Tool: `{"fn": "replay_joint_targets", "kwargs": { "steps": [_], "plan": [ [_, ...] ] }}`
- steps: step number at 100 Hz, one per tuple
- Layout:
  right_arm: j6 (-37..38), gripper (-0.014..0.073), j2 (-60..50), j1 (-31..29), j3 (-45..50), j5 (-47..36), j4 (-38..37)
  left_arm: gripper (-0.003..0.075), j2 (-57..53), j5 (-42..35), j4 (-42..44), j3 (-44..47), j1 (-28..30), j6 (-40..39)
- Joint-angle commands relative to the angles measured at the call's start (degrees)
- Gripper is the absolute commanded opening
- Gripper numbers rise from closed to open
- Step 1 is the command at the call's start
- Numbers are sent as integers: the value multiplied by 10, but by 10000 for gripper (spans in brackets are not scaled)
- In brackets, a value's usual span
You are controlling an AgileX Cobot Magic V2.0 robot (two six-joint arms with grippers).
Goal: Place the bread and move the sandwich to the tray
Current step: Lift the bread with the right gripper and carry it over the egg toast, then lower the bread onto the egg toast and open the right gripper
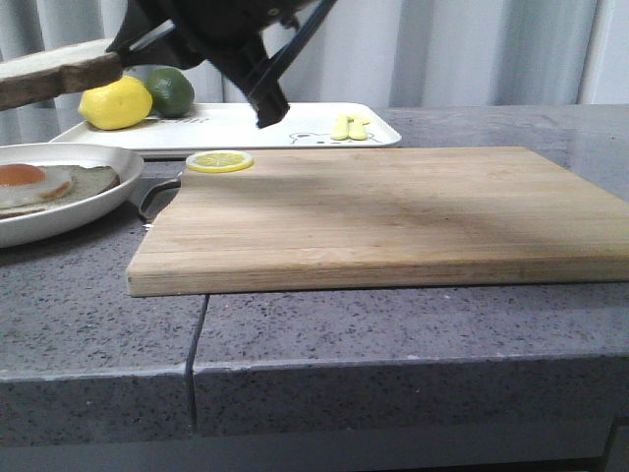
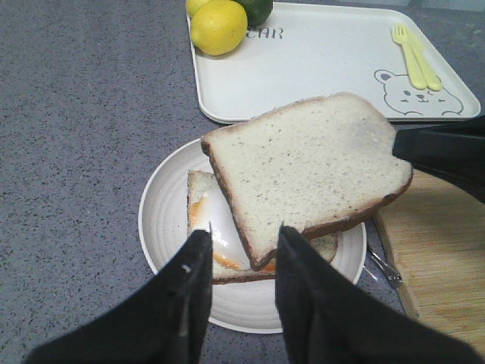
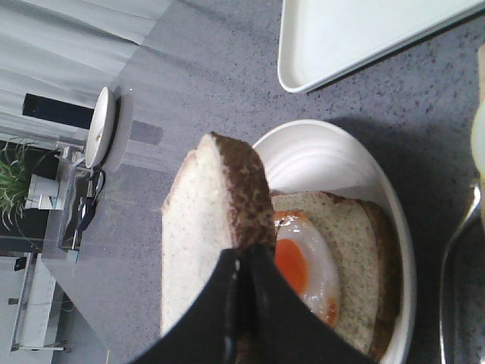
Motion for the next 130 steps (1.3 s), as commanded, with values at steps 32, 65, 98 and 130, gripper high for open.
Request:
{"fn": "replay_joint_targets", "kwargs": {
  "steps": [32, 65, 98, 130],
  "plan": [
    [52, -61, 3, 25, -26, -45, 37, 186, 4, -39, -8, -20, -4, -1],
    [53, -61, 18, 31, -26, -40, 37, 186, 4, -39, -8, -20, -4, -1],
    [52, 59, 18, 32, -26, -41, 37, 186, 4, -39, -8, -20, -4, -1],
    [52, 363, 18, 32, -25, -47, 37, 186, 4, -39, -8, -20, -4, -1]
  ]
}}
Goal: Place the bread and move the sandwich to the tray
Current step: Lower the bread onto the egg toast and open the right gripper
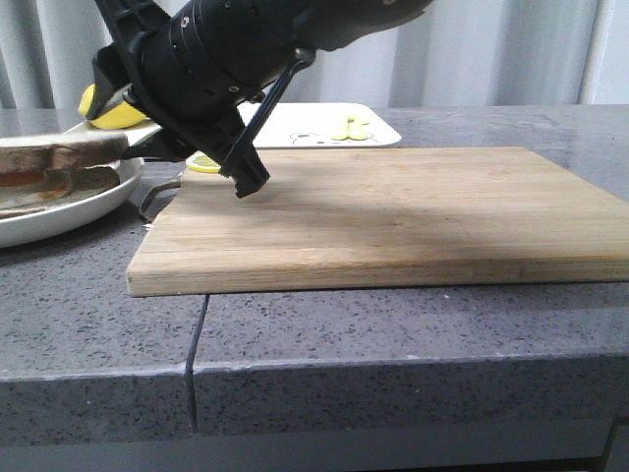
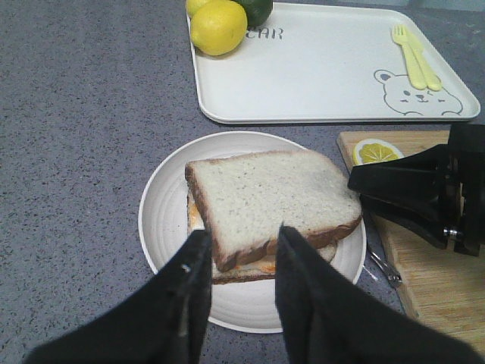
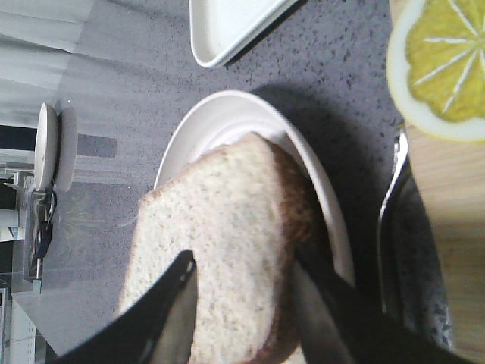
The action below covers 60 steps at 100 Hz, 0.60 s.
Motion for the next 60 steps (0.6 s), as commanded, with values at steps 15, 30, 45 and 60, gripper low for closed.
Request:
{"fn": "replay_joint_targets", "kwargs": {
  "steps": [15, 30, 45, 60],
  "plan": [
    [-3, 363, -36, 0, -20, 6, 30, 186, 4, -39, -8, -20, -4, -1],
    [-17, 363, -53, -1, -20, -12, 22, 186, 4, -39, -8, -20, -4, -1],
    [-55, 363, -84, -17, -20, -16, 15, 186, 4, -39, -8, -20, -4, -1],
    [-99, 363, -131, -58, -7, -14, -7, 186, 4, -39, -8, -20, -4, -1]
  ]
}}
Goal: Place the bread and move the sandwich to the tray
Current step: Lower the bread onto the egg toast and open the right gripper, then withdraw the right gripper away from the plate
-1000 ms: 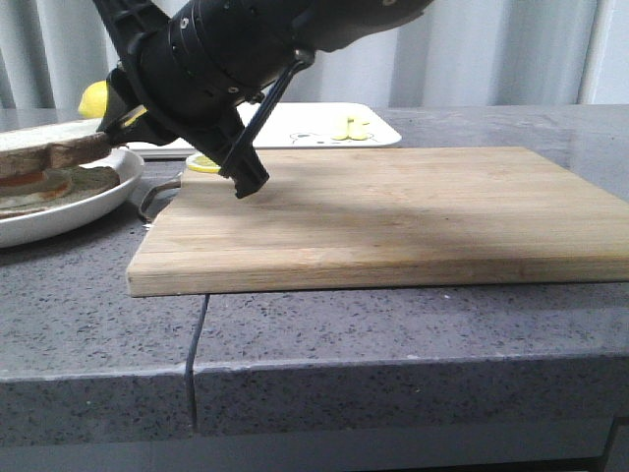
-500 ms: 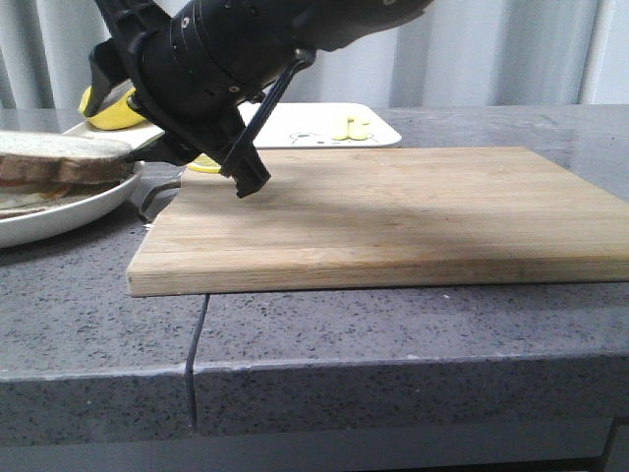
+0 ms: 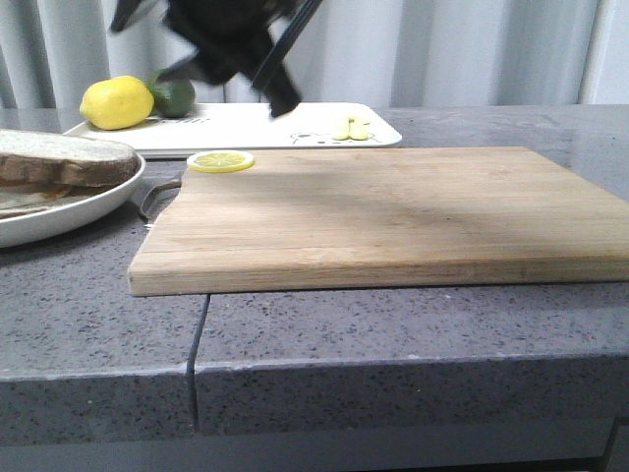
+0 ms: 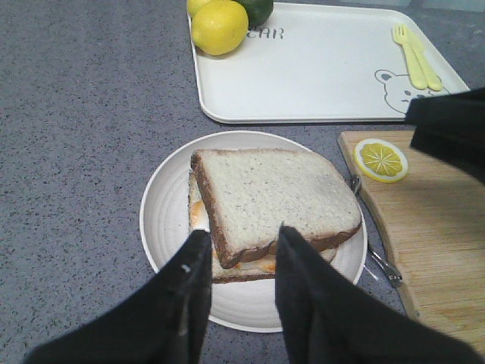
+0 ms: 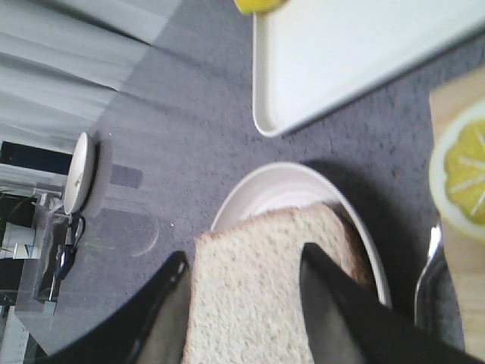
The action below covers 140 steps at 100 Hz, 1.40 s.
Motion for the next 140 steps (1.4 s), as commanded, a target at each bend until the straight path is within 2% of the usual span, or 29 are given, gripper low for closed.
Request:
{"fn": "replay_joint_targets", "kwargs": {
  "steps": [1, 47, 61, 76, 100, 115, 129, 140],
  "plan": [
    [-38, 363, -62, -28, -7, 9, -11, 186, 4, -39, -8, -20, -4, -1],
    [-151, 363, -255, -233, 117, 61, -37, 186, 4, -39, -8, -20, -4, -1],
    [-167, 361, -292, -285, 148, 78, -75, 186, 4, -39, -8, -20, -4, -1],
    [-146, 361, -315, -340, 168, 124, -205, 186, 4, -39, -8, -20, -4, -1],
    [-92, 361, -365, -418, 184, 150, -414, 186, 4, -39, -8, -20, -4, -1],
    [-44, 361, -414, -440, 192, 162, -553, 186, 4, -39, -8, -20, -4, -1],
    [41, 361, -456, -441, 192, 180, -700, 186, 4, -39, -8, -20, -4, -1],
    [136, 361, -481, -441, 194, 206, -824, 186, 4, -39, -8, -20, -4, -1]
  ]
}}
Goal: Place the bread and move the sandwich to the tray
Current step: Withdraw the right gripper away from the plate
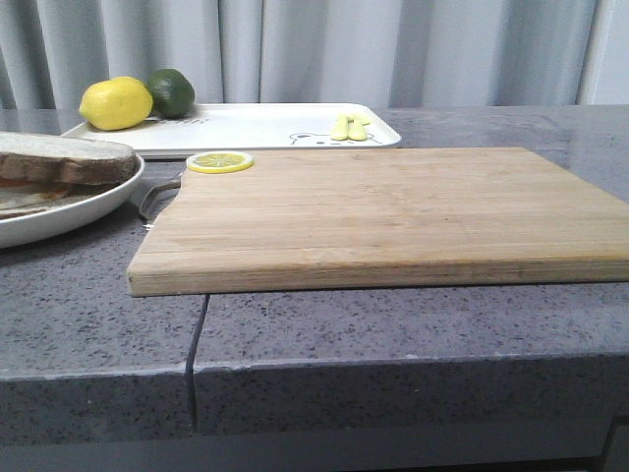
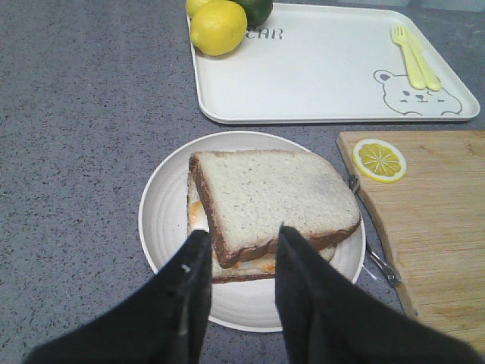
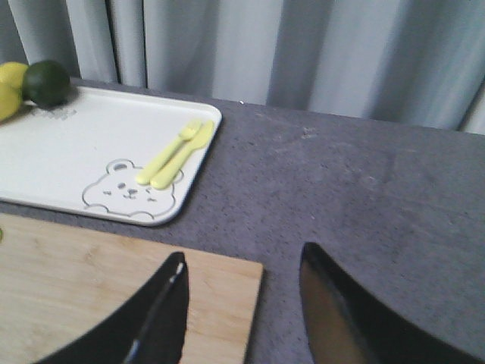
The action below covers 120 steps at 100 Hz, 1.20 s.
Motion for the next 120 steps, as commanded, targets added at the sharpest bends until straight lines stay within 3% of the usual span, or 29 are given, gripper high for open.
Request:
{"fn": "replay_joint_targets", "kwargs": {
  "steps": [1, 10, 18, 65, 120],
  "plan": [
    [91, 361, -29, -5, -13, -8, -111, 186, 4, -39, -8, -20, -4, -1],
    [158, 361, -54, -5, 8, -12, -190, 186, 4, -39, -8, -20, -4, -1],
    [185, 361, -79, -5, 36, -18, -217, 186, 4, -39, -8, -20, -4, -1],
    [185, 361, -246, -5, 215, -67, -219, 186, 4, -39, -8, -20, -4, -1],
    [185, 361, -262, -5, 230, -92, -218, 186, 4, -39, -8, -20, -4, -1]
  ]
}}
